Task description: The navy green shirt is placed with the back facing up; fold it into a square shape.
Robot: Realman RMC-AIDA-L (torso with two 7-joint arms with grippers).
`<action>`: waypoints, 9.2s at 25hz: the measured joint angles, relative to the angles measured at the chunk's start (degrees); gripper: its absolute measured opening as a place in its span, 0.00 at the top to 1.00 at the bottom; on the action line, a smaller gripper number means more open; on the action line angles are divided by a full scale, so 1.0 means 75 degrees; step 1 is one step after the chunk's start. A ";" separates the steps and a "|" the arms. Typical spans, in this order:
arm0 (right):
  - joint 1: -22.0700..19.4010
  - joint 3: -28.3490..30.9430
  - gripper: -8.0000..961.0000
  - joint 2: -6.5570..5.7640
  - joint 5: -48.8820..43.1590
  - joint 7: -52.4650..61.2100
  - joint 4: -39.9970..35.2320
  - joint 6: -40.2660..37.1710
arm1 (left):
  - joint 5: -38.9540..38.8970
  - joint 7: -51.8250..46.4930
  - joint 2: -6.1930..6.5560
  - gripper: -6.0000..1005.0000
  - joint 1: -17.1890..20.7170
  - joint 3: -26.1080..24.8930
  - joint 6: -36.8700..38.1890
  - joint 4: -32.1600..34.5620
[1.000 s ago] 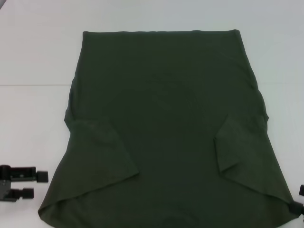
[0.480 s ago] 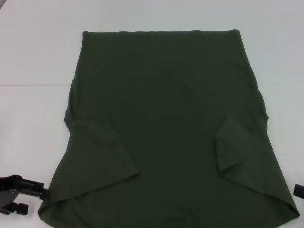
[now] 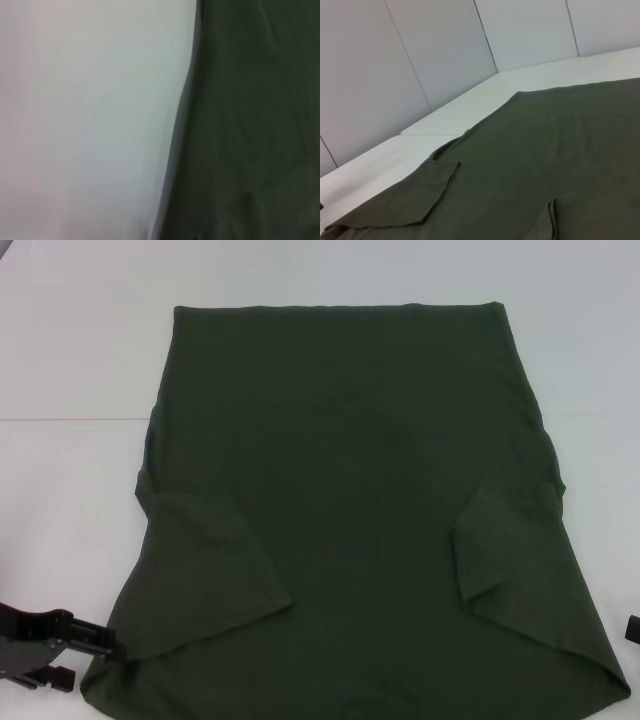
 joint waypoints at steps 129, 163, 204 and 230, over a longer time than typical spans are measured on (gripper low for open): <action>0.0241 -0.0043 0.15 0.0035 -0.0048 -0.0028 0.0070 0.0233 | 0.0128 0.0101 -0.0366 0.18 -0.0249 0.0481 -0.0575 -0.0202; 0.0217 -0.0017 0.15 0.0035 -0.0047 0.0006 0.0082 0.0240 | 0.0146 0.0403 -0.0520 0.50 -0.0374 0.0547 -0.0628 -0.0076; 0.0231 -0.0017 0.15 0.0035 -0.0039 -0.0016 0.0082 0.0208 | 0.0243 0.0205 -0.0514 0.38 -0.0474 0.1379 -0.0553 -0.0063; 0.0184 -0.0018 0.16 0.0034 -0.0003 -0.0019 0.0075 0.0174 | 0.0540 0.0115 -0.0760 0.66 -0.0347 0.1896 -0.0643 0.0627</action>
